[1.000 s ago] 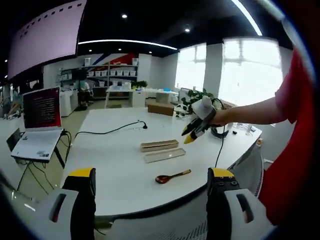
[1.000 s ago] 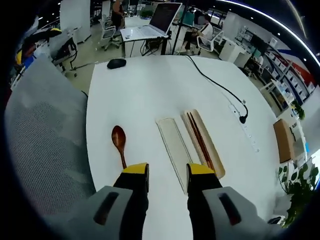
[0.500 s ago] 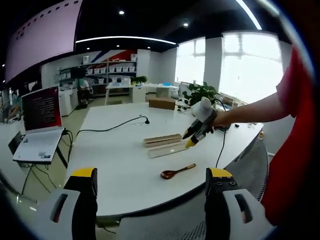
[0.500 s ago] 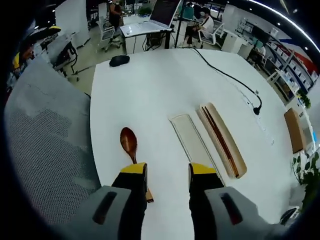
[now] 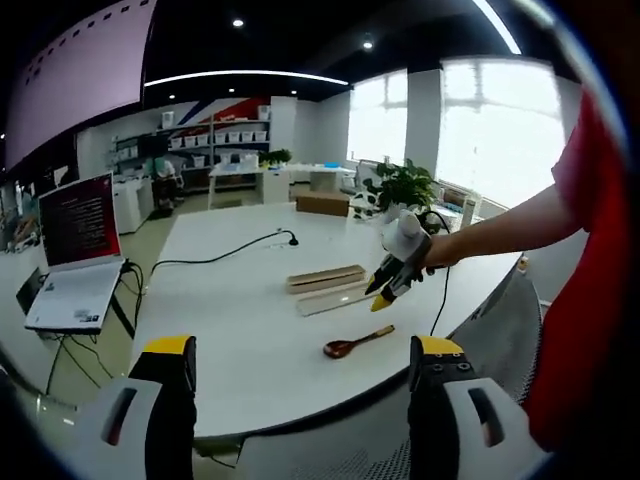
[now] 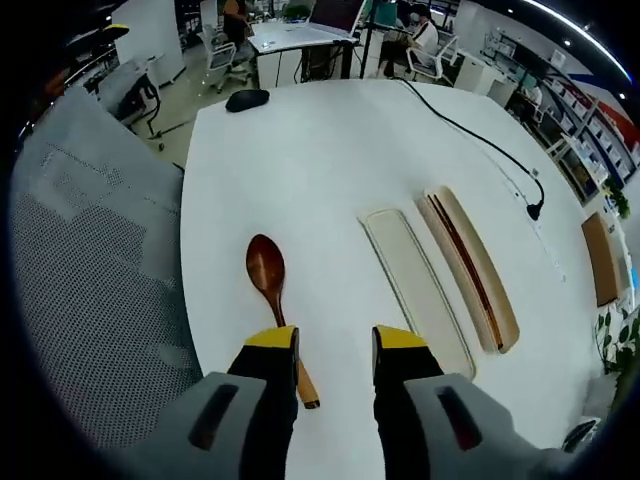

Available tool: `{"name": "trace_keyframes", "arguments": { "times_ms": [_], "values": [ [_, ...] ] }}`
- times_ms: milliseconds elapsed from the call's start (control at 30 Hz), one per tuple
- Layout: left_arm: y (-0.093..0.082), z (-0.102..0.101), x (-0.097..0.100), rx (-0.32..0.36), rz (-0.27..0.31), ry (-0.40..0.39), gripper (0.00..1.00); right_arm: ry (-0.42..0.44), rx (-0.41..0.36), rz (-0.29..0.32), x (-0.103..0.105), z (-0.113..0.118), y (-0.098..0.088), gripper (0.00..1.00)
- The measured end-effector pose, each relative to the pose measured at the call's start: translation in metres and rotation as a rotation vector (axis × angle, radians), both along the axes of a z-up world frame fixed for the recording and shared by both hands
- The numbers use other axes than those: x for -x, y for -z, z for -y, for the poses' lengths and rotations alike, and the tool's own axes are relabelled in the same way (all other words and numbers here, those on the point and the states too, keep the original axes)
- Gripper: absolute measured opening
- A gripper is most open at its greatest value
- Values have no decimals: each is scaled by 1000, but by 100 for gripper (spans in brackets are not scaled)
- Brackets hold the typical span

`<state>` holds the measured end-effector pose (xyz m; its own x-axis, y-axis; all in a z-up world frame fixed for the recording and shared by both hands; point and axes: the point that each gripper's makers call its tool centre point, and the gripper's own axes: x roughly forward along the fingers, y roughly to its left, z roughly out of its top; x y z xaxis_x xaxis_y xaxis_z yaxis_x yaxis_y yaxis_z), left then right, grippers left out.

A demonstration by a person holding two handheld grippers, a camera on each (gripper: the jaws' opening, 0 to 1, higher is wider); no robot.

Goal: Arrange the utensils inside the cutlery case until each visible utensil rests in its matching compartment.

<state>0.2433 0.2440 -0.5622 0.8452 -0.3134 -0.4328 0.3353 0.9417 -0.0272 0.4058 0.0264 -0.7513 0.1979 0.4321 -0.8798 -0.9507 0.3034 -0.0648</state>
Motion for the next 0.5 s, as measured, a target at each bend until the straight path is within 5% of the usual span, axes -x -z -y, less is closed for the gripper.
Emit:
{"name": "trace_keyframes", "arguments": {
  "times_ms": [233, 500],
  "values": [
    [-1, -1, -1, 2, 10, -4, 89, 45, -60, -61, 8, -2, 15, 32],
    [1, -3, 5, -9, 1, -4, 88, 23, -39, -31, 11, 0, 22, 30]
  ]
}}
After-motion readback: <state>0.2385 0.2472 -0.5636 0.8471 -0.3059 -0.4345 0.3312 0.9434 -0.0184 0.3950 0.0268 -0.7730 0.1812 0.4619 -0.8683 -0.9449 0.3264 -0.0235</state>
